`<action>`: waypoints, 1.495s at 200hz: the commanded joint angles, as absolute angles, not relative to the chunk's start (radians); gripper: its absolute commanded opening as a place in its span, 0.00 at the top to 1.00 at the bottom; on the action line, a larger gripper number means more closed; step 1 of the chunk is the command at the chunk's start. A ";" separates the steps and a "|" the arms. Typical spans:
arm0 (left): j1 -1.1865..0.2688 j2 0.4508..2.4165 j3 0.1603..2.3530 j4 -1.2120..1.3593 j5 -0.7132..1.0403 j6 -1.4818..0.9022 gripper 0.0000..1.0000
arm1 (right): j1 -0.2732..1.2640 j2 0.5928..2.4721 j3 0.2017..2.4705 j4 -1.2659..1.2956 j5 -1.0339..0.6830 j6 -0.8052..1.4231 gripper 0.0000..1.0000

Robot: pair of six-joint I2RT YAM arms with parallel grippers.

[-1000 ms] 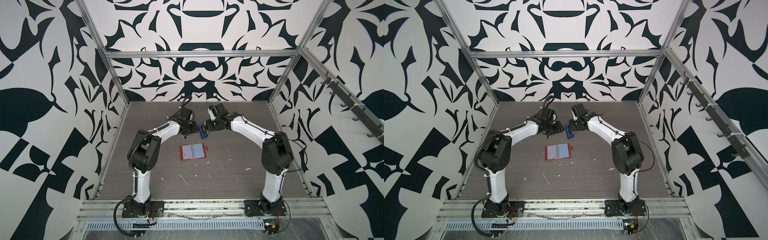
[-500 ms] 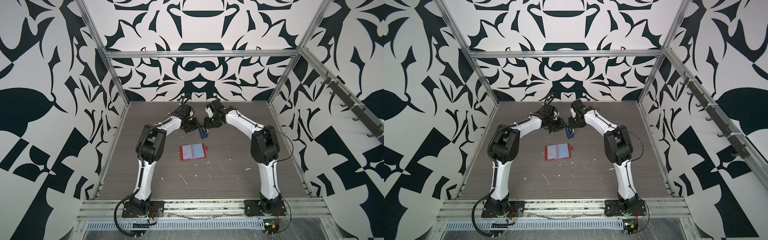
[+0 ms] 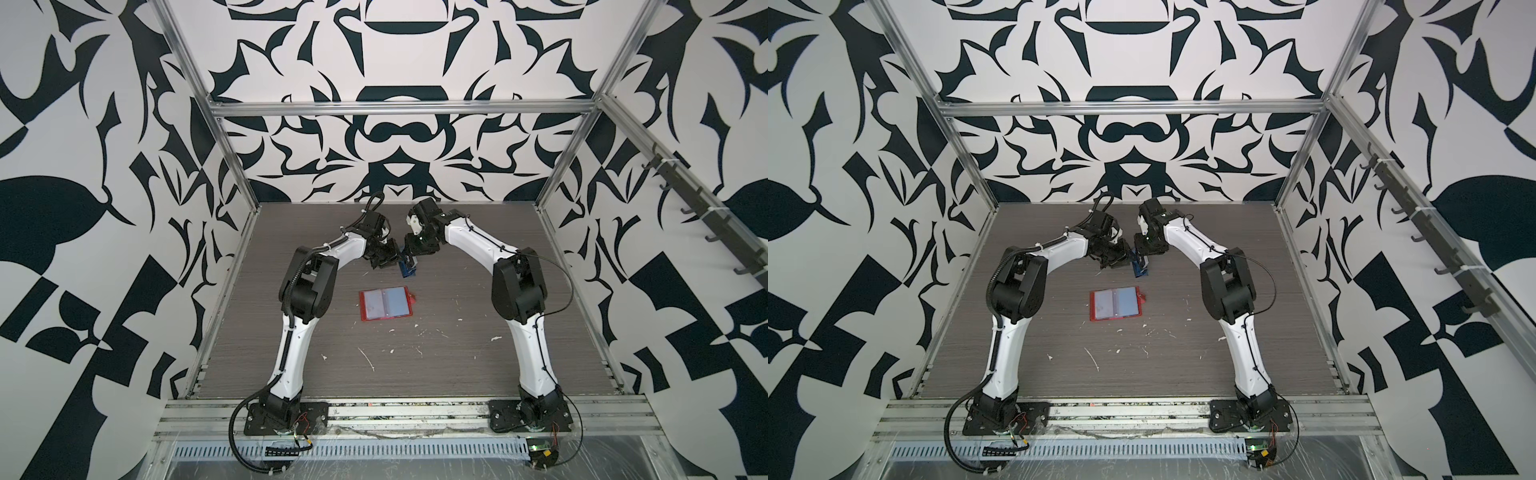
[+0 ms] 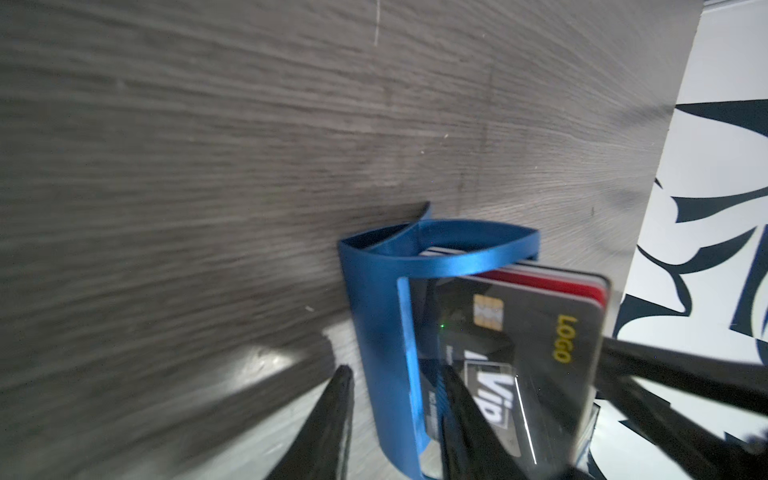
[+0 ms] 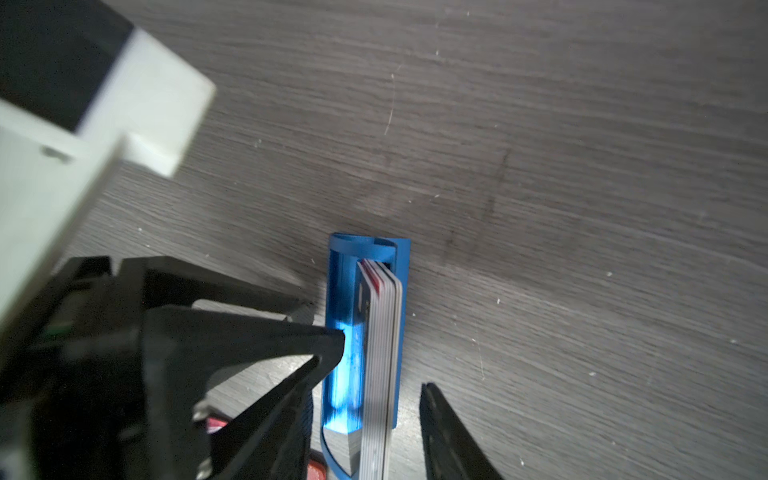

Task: Put the credit cards into the card holder

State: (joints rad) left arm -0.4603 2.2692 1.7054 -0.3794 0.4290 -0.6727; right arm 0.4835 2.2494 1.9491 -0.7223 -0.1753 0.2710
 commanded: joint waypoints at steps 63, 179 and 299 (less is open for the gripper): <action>-0.460 2.325 1.748 -0.460 0.446 -0.665 0.70 | 0.479 2.295 2.066 -0.809 -0.183 0.262 0.55; -0.463 2.356 1.783 -0.540 0.405 -0.634 0.77 | 0.479 2.373 2.168 -0.913 -0.100 0.247 0.60; -0.467 2.375 1.798 -0.571 0.394 -0.623 0.78 | 0.488 2.379 2.230 -0.988 -0.048 0.236 0.62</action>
State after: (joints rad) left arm -0.4648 2.3280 1.7962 -0.4927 0.4313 -0.6380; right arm 0.4862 2.3909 2.1906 -0.9436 -0.0898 0.2539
